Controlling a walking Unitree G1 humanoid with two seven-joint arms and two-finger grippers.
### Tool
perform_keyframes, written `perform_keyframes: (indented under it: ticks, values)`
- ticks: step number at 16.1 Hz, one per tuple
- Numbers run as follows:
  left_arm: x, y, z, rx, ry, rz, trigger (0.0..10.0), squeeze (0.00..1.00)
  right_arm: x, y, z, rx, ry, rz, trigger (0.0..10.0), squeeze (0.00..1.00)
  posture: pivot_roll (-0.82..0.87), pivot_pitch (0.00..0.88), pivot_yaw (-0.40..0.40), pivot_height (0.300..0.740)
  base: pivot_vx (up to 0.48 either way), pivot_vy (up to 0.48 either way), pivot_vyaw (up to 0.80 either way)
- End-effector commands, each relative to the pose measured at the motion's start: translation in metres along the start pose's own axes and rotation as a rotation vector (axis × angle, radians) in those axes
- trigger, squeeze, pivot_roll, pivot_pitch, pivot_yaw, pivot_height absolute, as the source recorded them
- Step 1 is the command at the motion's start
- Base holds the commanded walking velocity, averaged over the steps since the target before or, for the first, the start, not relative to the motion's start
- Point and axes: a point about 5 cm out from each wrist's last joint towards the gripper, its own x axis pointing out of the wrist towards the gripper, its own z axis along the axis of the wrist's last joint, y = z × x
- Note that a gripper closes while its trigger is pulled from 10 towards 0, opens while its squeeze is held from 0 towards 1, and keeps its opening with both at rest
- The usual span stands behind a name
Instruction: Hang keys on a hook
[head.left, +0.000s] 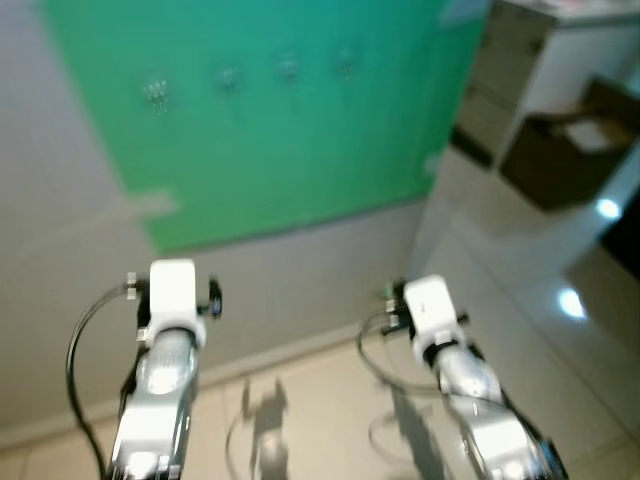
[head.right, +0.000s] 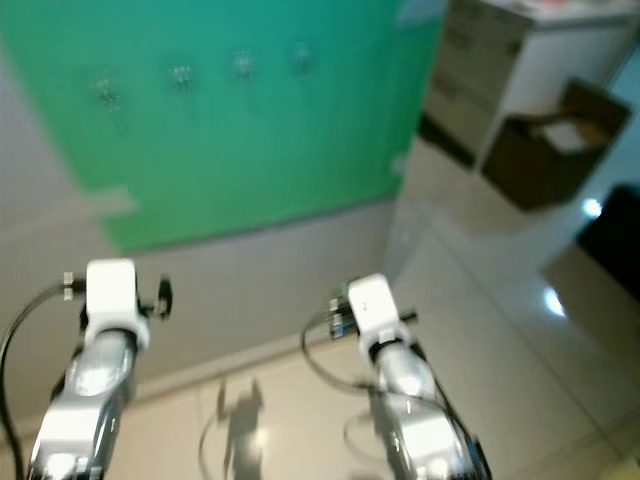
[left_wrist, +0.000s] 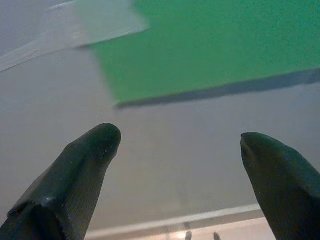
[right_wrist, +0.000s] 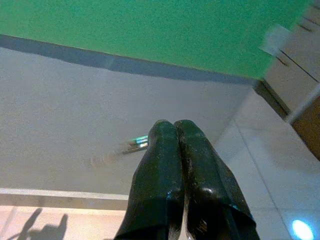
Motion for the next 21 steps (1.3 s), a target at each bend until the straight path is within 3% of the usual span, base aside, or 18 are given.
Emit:
perform_keyframes:
  ticks: [1, 6, 13, 16, 21]
  values:
    - [0.000, -0.008, 0.004, -0.011, -0.017, -0.022, 10.0, 0.00, 0.000, -0.007, 0.000, -0.001, 0.011, -0.012, 0.0, 0.00, -0.10, 0.000, 0.029, 0.740, 0.450, 0.000, 0.00]
    - [0.000, -0.010, 0.004, 0.000, -0.014, -0.027, 10.0, 0.00, 0.003, -0.011, 0.007, -0.004, -0.008, -0.026, 0.0, 0.00, -0.10, 0.000, 0.030, 0.740, 0.055, 0.000, 0.00]
    - [0.000, -0.006, 0.004, 0.008, -0.018, -0.013, 10.0, 0.00, 0.009, -0.009, 0.009, -0.049, -0.002, -0.019, 0.0, 0.00, -0.09, 0.000, 0.026, 0.740, 0.000, 0.000, 0.80]
    - [0.000, -0.006, 0.003, 0.011, -0.014, -0.013, 10.0, 0.00, 0.011, -0.007, 0.010, -0.015, -0.008, -0.017, 0.0, 0.00, -0.08, 0.000, 0.022, 0.740, 0.000, 0.000, 0.80]
    - [0.001, -0.007, 0.002, 0.009, -0.005, -0.004, 10.0, 0.00, 0.012, -0.007, 0.007, -0.027, -0.003, -0.002, 0.0, 0.00, -0.08, 0.000, 0.016, 0.740, 0.000, -0.192, 0.00]
